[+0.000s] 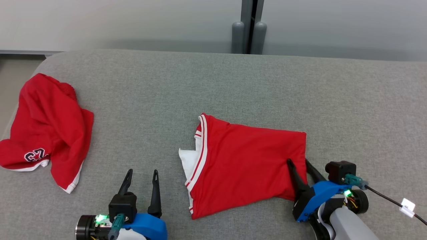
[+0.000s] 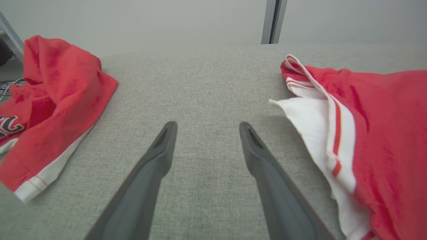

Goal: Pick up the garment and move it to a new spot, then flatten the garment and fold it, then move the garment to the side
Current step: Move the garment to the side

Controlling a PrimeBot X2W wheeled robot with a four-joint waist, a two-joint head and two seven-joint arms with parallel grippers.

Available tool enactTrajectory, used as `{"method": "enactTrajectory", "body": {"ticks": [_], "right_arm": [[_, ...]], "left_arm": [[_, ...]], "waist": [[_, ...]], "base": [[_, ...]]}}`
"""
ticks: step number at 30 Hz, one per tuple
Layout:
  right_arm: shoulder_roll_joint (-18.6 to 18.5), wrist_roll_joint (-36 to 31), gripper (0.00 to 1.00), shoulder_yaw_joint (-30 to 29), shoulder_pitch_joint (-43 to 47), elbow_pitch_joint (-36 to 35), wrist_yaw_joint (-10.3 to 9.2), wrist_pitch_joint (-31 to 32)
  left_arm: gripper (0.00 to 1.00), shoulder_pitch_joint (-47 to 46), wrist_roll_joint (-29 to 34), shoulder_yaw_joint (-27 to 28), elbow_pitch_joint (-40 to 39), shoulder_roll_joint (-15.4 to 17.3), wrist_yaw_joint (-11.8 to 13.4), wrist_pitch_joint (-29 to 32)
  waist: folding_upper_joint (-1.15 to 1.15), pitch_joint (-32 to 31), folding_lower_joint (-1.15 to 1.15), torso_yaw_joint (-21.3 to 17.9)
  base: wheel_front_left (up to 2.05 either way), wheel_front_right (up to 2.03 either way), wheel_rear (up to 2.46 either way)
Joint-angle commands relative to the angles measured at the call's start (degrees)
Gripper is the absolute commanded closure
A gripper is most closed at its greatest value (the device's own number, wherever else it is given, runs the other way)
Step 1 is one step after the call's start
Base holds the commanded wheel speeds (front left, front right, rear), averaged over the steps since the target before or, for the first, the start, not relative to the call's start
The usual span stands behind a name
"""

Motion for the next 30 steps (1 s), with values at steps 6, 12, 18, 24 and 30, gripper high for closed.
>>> {"method": "enactTrajectory", "body": {"ticks": [6,12,18,24,30], "right_arm": [[-0.4,0.6,1.0,0.8,-1.1,1.4,-0.07,-1.3],[-0.1,0.3,1.0,1.8,0.0,-2.7,-0.04,-1.5],[0.0,1.3,1.0,3.0,1.1,-6.1,-0.04,-1.5],[0.0,2.4,1.0,3.8,2.4,-8.0,-0.02,-1.5],[0.0,0.5,1.0,1.1,2.8,-8.8,-0.02,-1.5]], "left_arm": [[0.0,-0.2,-0.2,0.6,-0.3,-0.1,-0.4,-0.3],[0.0,-1.6,0.7,0.8,-0.3,-0.1,-1.0,-0.2],[0.0,-3.2,1.6,0.6,0.4,0.0,-1.7,-0.2],[0.0,-4.5,2.4,0.7,1.2,0.5,-2.5,-0.2],[0.0,-5.9,3.2,-0.3,1.4,0.4,-3.0,-0.3]], "waist": [[-0.01,-0.6,0.0,-5.6],[-0.01,-0.4,0.0,-15.9],[-0.01,0.7,0.0,-26.1],[-0.01,2.0,0.0,-33.7],[-0.01,3.6,0.0,-35.5]], "base": [[0.0,0.0,0.0],[0.0,0.0,0.0],[0.0,0.0,0.0],[0.0,0.0,0.0],[0.0,0.0,0.0]]}}
